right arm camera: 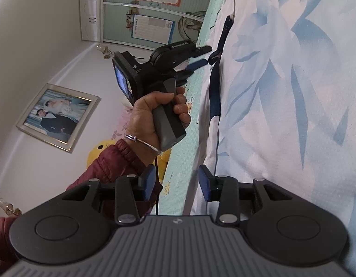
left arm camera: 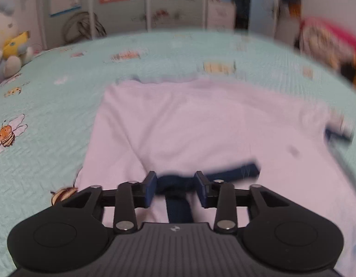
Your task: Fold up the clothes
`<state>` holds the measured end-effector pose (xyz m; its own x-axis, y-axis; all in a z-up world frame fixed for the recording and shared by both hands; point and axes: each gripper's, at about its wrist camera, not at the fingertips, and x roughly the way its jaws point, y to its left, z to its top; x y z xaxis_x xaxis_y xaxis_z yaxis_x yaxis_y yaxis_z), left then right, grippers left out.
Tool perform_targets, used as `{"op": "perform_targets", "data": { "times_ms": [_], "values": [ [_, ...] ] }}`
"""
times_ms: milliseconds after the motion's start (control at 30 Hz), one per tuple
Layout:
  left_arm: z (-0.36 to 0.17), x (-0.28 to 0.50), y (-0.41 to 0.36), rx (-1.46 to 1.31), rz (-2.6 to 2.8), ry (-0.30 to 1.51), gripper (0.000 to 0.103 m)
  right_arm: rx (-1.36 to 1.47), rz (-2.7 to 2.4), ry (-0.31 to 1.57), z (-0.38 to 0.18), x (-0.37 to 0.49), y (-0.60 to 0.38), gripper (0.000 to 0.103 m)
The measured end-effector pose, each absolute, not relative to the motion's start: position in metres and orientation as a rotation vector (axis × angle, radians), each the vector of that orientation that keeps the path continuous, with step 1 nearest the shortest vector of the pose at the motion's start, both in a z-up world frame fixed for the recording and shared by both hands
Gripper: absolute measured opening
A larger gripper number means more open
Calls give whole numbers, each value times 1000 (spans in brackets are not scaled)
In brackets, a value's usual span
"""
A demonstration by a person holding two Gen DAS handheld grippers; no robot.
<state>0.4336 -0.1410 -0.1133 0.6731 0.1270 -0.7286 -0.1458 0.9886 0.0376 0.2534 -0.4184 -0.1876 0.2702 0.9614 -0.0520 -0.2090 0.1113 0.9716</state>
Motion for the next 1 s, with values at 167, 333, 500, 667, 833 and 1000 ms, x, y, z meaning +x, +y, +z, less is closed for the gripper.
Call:
{"op": "perform_targets", "data": {
  "times_ms": [167, 333, 500, 667, 833, 1000],
  "values": [
    [-98, 425, -150, -53, 146, 813, 44, 1053, 1020, 797, -169, 251, -434, 53],
    [-78, 409, -176, -37, 69, 784, 44, 1158, 883, 658, -164, 250, -473, 57],
    [-69, 412, -222, -7, -30, 788, 45, 1199, 584, 528, -165, 241, -517, 61],
    [-61, 434, -284, 102, -115, 745, 58, 1112, 326, 438, -158, 227, -540, 61],
    [-47, 473, -339, 169, -169, 713, 66, 929, 307, 404, -144, 222, -521, 63],
    [-44, 498, -373, 146, -175, 726, 66, 889, 350, 394, -136, 227, -514, 64]
  ]
}}
